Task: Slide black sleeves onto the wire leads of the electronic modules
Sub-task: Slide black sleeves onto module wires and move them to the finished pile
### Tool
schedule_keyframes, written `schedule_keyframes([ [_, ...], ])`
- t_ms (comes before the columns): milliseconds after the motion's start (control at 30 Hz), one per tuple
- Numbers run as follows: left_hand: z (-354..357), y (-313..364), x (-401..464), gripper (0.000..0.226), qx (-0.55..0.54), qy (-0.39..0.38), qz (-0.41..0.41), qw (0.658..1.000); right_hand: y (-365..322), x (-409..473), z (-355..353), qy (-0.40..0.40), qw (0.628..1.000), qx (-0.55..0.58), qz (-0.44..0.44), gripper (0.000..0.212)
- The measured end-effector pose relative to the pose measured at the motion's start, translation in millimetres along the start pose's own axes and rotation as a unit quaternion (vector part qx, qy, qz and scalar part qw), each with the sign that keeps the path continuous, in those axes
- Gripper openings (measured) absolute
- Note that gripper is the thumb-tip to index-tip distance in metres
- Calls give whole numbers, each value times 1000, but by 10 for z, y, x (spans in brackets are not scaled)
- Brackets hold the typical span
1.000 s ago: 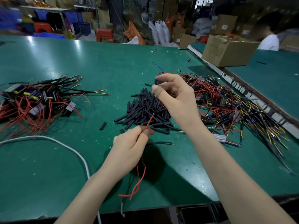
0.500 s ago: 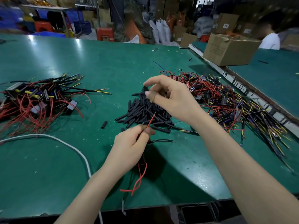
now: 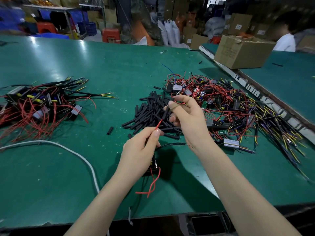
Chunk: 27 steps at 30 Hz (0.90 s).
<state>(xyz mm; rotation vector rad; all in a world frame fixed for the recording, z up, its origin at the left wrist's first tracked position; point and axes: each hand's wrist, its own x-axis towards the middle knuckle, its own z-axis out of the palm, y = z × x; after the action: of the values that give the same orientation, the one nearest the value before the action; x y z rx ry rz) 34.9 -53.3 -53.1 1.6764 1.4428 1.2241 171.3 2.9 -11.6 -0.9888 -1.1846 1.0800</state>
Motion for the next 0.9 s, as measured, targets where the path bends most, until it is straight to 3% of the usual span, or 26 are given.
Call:
schedule_keyframes([
  [200,74,9,124,26,-23,-11,13,1000,65,-46,-46,-56,998,3,0,20],
  [400,130,-5,81,13,3,45,4,999,192,-126,-125,-95,991,76,51,43],
  [500,142,-14,59,39,76,38,24,996,244,-155,-126,-132,988,45,63,36],
  [567,141,-10,52,44,58,39,20,997,253,-164,-124,-145,986,32,80,30],
  [767,139,-46,80,15,2,80,35,996,212,-246,-225,-264,958,-39,107,24],
  [900,114,-30,76,11,-15,71,61,996,201,-266,-224,-287,951,-55,103,22],
])
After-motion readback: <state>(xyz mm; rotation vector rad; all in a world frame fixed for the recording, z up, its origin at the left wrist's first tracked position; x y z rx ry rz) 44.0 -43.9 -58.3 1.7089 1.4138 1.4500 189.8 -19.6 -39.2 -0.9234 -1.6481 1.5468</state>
